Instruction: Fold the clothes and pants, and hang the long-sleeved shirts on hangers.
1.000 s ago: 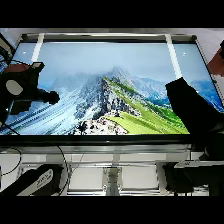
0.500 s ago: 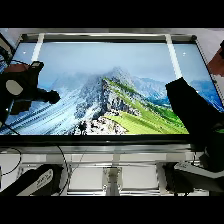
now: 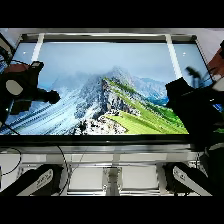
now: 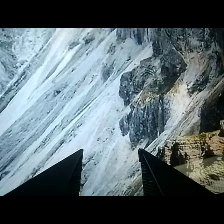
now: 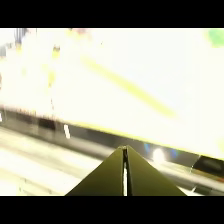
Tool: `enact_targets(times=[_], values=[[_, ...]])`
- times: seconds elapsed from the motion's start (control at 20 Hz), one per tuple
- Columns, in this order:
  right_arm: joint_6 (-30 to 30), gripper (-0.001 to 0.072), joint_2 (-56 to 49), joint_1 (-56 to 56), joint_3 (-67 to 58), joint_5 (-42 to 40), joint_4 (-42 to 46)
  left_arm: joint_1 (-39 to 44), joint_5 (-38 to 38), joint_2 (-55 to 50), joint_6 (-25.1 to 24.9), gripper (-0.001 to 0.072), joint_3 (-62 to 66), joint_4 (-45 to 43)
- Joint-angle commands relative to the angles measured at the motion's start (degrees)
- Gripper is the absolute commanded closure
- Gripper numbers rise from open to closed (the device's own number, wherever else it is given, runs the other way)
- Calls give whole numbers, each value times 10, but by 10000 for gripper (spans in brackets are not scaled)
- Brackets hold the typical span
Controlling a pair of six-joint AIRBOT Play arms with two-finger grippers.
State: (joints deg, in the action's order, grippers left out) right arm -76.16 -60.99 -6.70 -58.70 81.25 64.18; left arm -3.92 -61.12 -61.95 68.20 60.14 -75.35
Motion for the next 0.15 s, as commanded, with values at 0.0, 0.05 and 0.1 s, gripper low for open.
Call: enact_targets(times=[0.0, 0.05, 0.1], values=[[-27, 696, 9, 143, 115, -71, 8, 0, 0, 0, 0, 294, 0, 0], [-29, 696, 9, 170, 134, -85, 7, 0, 0, 0, 0, 294, 0, 0], [-31, 696, 9, 194, 148, -94, 8, 0, 0, 0, 0, 294, 0, 0]])
